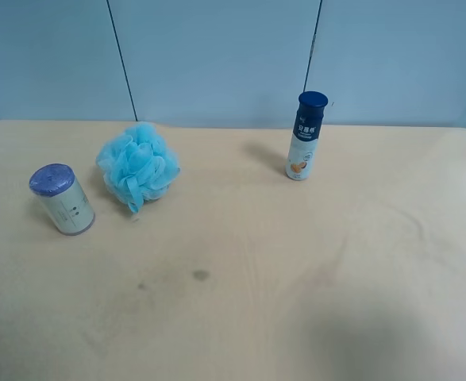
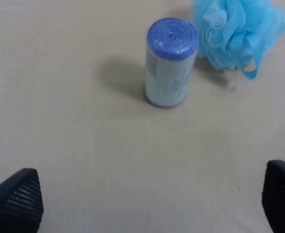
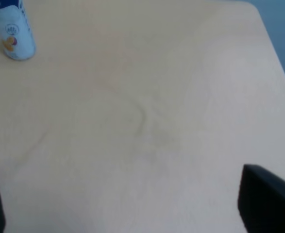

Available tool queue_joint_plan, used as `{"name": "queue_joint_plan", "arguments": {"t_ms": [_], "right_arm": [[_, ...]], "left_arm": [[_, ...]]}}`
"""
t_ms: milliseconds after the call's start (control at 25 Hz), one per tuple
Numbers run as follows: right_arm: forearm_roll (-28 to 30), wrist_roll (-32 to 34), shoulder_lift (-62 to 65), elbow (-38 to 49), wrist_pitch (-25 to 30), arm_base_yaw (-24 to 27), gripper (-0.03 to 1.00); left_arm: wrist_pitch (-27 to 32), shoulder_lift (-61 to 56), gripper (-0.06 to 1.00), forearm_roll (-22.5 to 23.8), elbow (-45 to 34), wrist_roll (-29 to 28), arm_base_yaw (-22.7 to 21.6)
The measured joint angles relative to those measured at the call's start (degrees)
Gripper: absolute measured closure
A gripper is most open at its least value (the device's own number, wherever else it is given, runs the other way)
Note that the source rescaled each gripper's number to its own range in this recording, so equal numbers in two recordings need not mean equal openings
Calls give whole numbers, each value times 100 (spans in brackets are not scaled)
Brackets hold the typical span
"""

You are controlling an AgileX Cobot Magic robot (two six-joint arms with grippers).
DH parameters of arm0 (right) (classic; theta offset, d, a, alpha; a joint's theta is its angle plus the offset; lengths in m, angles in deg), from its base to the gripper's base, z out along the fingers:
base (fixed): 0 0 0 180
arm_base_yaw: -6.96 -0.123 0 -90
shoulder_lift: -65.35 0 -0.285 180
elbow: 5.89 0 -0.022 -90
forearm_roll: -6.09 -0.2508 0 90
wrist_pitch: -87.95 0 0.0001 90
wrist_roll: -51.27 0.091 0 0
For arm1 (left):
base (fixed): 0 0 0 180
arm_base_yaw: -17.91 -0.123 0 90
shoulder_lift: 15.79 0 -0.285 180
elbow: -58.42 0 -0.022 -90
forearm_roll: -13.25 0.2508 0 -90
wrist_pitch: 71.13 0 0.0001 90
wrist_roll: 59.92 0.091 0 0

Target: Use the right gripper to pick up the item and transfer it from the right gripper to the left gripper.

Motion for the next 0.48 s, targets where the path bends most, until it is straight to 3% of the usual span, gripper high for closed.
{"name": "queue_joint_plan", "arguments": {"t_ms": [480], "right_arm": [[0, 0, 0, 0, 0, 0, 14]], "left_arm": [[0, 0, 21, 0, 0, 0, 0]]}}
